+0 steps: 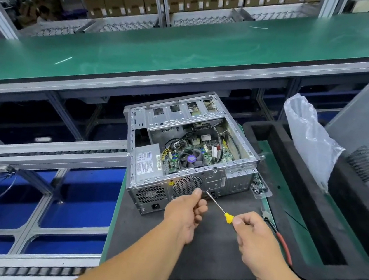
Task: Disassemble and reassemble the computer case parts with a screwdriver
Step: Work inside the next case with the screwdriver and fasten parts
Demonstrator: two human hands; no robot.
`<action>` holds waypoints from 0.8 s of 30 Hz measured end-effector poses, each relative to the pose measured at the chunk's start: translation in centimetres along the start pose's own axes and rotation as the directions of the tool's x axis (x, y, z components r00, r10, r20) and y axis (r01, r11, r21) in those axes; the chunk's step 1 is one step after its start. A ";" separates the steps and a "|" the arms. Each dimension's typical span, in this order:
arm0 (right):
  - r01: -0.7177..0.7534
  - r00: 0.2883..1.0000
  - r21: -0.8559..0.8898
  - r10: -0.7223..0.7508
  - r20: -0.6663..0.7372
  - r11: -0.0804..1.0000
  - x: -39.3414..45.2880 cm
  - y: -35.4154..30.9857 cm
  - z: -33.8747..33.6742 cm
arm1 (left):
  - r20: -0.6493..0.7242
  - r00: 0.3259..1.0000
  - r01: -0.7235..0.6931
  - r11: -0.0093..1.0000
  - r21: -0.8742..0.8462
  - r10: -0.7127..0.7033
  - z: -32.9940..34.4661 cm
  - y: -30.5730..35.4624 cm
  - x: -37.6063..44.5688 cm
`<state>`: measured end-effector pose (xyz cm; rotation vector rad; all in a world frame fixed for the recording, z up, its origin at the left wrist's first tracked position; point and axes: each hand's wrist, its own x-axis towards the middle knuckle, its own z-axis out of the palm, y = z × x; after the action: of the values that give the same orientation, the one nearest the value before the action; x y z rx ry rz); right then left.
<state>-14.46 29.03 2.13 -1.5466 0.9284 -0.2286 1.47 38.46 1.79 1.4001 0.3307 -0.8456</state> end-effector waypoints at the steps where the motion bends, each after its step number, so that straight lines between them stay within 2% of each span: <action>1: 0.000 1.000 0.002 0.000 0.008 1.000 0.1 0.1 -0.1 | -0.009 1.000 0.012 1.000 -0.016 -0.012 -0.1 0.1 0.2; 6: 0.001 0.999 -0.040 0.001 0.053 0.999 -0.1 0.5 0.4 | 0.026 0.998 0.061 0.987 -0.148 -0.058 0.1 0.2 0.5; 14: -0.008 0.999 -0.059 0.011 0.045 0.998 0.0 0.8 1.1 | -0.026 0.993 0.109 0.982 -0.153 -0.114 0.9 -0.8 1.3; 24: -0.044 0.999 0.000 0.044 0.030 0.999 -0.4 2.0 2.2 | -0.049 0.987 0.139 0.969 -0.206 -0.152 1.0 -2.0 2.2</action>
<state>-14.23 31.09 -0.02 -1.5232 0.9372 -0.1740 1.30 36.92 -0.91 1.2256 0.5602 -0.8619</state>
